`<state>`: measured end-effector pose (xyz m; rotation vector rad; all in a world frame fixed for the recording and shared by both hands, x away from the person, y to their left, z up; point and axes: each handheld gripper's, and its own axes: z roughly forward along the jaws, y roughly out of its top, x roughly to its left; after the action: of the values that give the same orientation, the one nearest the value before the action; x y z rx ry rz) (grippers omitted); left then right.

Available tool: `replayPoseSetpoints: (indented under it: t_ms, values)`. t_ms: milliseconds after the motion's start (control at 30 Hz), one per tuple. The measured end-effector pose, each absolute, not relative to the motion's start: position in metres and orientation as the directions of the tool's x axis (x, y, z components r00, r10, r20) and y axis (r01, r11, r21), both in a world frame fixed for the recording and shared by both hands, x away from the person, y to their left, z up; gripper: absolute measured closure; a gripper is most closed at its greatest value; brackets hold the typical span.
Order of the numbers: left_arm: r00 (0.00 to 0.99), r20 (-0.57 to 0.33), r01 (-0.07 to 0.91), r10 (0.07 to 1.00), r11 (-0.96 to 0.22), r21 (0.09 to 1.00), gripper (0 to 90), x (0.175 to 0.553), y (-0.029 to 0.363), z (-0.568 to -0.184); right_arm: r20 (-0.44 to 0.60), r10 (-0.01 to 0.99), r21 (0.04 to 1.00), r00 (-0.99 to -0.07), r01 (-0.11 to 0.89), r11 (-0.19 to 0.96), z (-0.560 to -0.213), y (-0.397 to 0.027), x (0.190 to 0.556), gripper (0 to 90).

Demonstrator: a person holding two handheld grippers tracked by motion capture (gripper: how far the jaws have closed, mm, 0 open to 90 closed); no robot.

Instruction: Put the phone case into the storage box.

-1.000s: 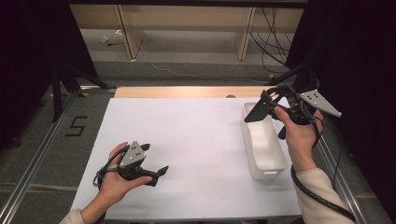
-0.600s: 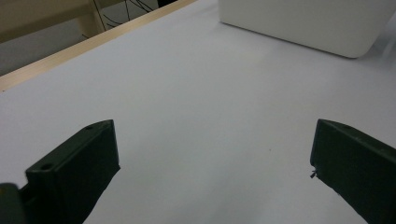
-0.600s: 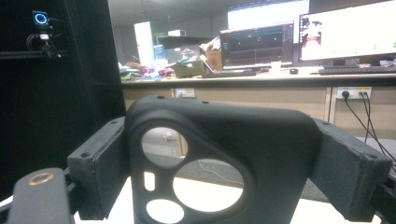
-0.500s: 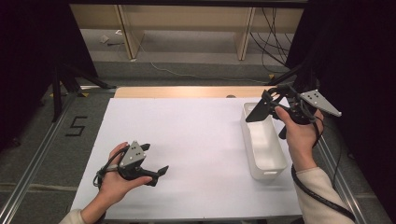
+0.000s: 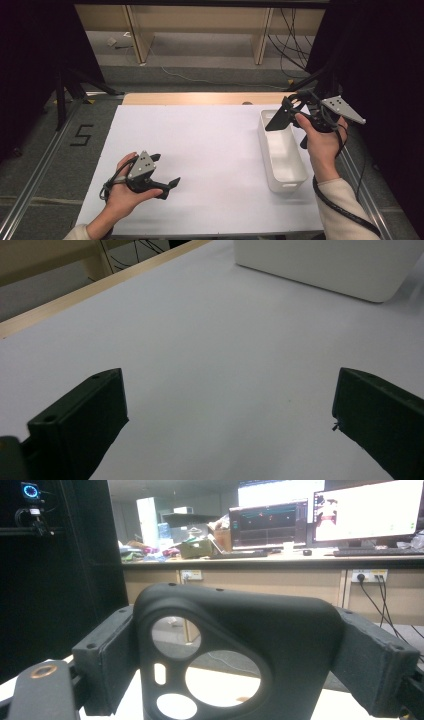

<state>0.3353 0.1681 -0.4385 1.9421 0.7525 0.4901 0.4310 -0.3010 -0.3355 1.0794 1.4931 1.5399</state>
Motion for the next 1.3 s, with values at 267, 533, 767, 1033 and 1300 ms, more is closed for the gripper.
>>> replayPoseSetpoints:
  t_ms: [267,533,767,1033,1300]
  values:
    - [0.729,0.023,0.298,0.684,-0.347,0.889,0.7,0.335,0.168,-0.438,0.068,0.924,0.997,-0.377,0.061,-0.048,-0.337,-0.302,0.434,14.9]
    - [0.73,0.021,0.298,0.683,-0.347,0.889,0.7,0.335,0.168,-0.438,0.067,0.926,0.996,-0.371,0.085,-0.038,-0.34,-0.303,0.437,14.9]
    - [0.73,0.022,0.298,0.683,-0.347,0.889,0.7,0.335,0.168,-0.438,0.069,0.93,0.995,-0.361,0.092,-0.038,-0.342,-0.303,0.441,14.9]
    - [0.728,0.021,0.298,0.685,-0.345,0.89,0.7,0.335,0.169,-0.438,0.055,0.932,0.995,-0.358,0.095,-0.023,-0.342,-0.299,0.447,14.9]
    - [0.729,0.021,0.298,0.684,-0.346,0.89,0.7,0.335,0.169,-0.438,0.043,0.934,0.996,-0.354,0.091,-0.011,-0.343,-0.297,0.449,15.0]
